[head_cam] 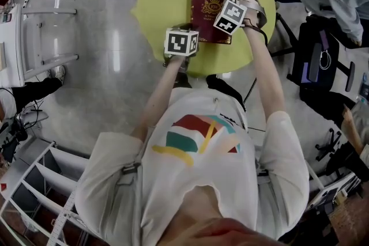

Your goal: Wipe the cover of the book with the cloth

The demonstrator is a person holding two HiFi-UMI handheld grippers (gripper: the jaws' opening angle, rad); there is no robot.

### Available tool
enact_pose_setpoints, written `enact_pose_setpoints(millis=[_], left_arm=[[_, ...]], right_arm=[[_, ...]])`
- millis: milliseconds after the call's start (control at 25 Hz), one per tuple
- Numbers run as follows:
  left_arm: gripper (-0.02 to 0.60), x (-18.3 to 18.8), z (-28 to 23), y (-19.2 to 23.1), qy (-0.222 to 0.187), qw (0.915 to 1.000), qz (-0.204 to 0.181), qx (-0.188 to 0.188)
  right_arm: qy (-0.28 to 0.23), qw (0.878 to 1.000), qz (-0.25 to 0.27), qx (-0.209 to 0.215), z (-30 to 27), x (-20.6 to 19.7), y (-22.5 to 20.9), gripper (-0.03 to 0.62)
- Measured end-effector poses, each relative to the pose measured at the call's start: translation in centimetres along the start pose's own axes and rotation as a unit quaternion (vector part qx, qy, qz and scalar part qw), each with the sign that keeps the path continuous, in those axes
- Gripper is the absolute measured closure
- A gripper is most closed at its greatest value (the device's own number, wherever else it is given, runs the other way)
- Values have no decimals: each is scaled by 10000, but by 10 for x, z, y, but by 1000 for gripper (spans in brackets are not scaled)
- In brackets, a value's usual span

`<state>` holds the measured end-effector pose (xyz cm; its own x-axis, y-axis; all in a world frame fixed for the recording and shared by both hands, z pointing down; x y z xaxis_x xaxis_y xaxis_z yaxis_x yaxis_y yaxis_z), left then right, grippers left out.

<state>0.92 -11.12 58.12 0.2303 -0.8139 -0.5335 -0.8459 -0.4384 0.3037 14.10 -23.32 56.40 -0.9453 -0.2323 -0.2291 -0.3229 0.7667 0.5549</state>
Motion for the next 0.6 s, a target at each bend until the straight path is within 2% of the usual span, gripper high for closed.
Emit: enact_pose_setpoints(millis=[200, 600], left_arm=[[431, -1, 0, 1, 39, 10000, -15, -45], [431, -1, -1, 2, 4, 10000, -17, -53]], right_arm=[[158, 9997, 110, 138, -4, 0, 5, 565], [156, 9986, 357, 356, 6, 3, 23, 565]])
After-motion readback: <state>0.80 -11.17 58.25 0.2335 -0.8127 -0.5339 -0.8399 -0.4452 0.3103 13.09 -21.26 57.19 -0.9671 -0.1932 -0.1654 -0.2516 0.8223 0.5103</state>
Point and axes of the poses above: the fingertips, and each gripper's own axes: z backward along the fingers, y to its left, x out of its top, the point moved 5 cm from there along z, backward along the fingers, and after that the axes turned 9 degrees about -z, right-handed, at the moved point
